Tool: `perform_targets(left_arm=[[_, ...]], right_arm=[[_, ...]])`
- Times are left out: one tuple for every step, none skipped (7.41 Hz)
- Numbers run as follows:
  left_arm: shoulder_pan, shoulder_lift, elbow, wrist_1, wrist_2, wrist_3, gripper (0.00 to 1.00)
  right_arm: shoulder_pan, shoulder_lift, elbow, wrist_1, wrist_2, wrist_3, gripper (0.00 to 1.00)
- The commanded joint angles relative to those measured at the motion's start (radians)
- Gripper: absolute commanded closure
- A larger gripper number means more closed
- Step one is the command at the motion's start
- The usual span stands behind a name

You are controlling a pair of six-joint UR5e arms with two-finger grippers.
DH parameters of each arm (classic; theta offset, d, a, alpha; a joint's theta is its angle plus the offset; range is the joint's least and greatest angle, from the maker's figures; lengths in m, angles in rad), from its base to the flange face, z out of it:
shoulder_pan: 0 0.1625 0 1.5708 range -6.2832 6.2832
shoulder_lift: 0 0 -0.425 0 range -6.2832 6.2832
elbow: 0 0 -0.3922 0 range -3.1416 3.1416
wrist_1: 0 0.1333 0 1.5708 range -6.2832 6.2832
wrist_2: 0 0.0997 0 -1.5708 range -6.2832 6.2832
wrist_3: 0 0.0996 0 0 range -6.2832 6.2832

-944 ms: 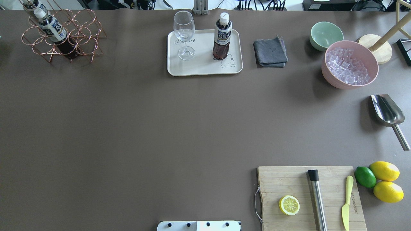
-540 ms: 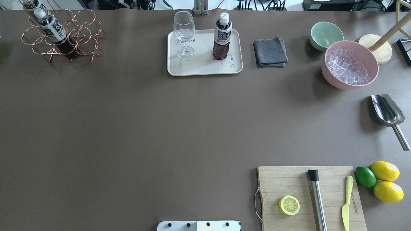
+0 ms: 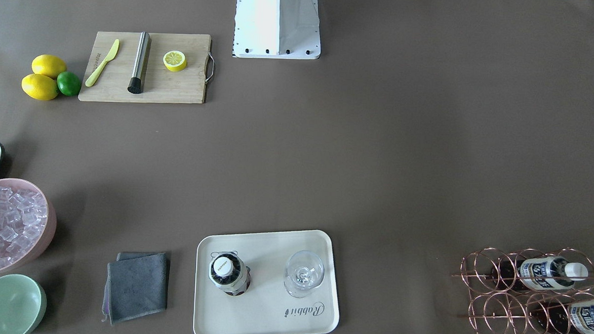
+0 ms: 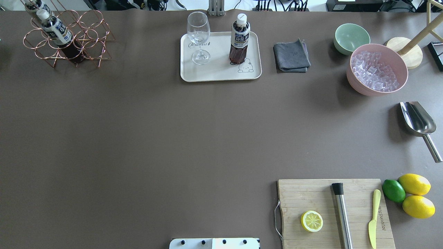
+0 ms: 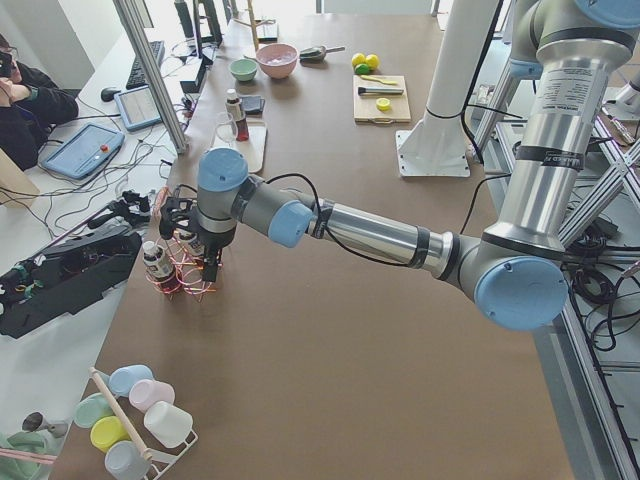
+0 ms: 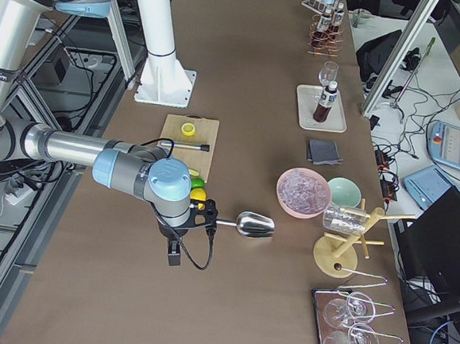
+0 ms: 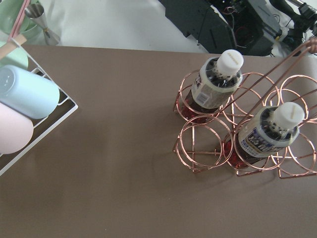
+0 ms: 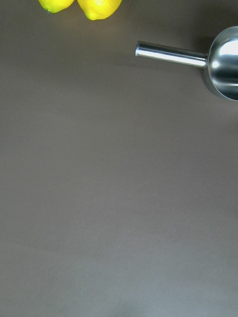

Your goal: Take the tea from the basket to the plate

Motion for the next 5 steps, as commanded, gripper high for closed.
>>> perform_targets(left_arm=[[-0.003,0.093,-0.003,0.007,-0.139,-0.008,0.02],[-0.003,0.124,0.001,0.009,-0.144,-0.005,0.02],[0.006,0.138,0.006,0.009,-0.143,0.017,0.02],[0.01,0.162,0.006,0.012,-0.14,0.104,0.02],[0.009,0.173,0.003,0.013,-0.141,0.192,0.02]], right_arm=[[0.0,0.0,-0.002,0.0,0.0,-0.002,0.01],[0.0,0.0,0.003,0.0,0.0,-0.002,0.01],[0.0,0.0,-0.003,0.0,0.001,-0.002,0.01],[0.002,0.0,-0.018,0.0,0.004,-0.002,0.01],[0.015,-0.018,-0.019,0.002,0.011,-0.006,0.01]])
